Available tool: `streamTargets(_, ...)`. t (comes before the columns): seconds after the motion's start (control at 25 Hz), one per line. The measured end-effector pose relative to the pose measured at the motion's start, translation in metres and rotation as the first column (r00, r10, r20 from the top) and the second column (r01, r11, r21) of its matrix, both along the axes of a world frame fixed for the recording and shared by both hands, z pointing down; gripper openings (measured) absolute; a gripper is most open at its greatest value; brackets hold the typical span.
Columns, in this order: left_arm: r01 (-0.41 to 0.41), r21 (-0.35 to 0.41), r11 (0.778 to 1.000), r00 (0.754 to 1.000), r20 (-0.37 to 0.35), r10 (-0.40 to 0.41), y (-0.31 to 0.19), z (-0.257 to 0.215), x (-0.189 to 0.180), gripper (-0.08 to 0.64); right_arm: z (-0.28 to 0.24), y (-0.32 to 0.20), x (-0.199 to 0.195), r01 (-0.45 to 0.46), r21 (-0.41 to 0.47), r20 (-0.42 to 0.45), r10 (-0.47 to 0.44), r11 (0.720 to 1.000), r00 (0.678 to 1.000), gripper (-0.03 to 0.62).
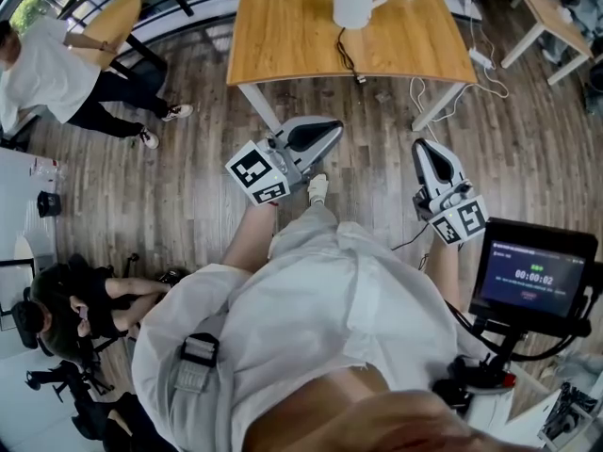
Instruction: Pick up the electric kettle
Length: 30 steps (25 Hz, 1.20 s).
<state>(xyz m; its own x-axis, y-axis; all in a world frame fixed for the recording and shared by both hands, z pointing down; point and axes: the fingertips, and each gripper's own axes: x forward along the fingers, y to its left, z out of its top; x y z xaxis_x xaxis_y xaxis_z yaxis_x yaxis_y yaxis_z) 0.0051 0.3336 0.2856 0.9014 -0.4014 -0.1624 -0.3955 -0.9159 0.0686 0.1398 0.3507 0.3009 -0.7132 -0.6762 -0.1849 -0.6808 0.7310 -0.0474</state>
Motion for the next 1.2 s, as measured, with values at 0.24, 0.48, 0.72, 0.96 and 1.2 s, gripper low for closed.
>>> streamTargets(0.24, -0.016, 0.013, 1.000, 1.000, -0.004, 0.016, -0.006, -0.004, 0.001, 0.008, -0.002, -0.001, 0.002, -0.017, 0.003, -0.003, 0.017, 1.000, 1.000, 0.009)
streamTargets(0.48, -0.025, 0.023, 0.999, 1.000, -0.007, 0.025, -0.025, -0.006, 0.004, 0.008, -0.003, -0.017, 0.005, -0.023, 0.006, 0.003, 0.023, 1.000, 1.000, 0.009)
streamTargets(0.72, -0.023, -0.012, 1.000, 1.000, -0.013, 0.022, -0.147, 0.013, -0.008, 0.008, 0.019, -0.136, -0.001, -0.028, -0.042, 0.008, 0.028, 0.999, 1.000, 0.009)
streamTargets(0.96, -0.041, -0.013, 0.999, 0.999, -0.014, 0.041, -0.211, 0.000, -0.038, 0.008, 0.003, -0.200, -0.032, -0.046, -0.042, 0.007, 0.047, 0.998, 0.999, 0.009)
streamTargets(1.2, -0.066, -0.022, 0.998, 0.998, -0.016, 0.065, -0.289, 0.005, -0.051, 0.008, 0.006, -0.282, -0.047, -0.059, -0.053, -0.001, 0.059, 0.997, 0.998, 0.009)
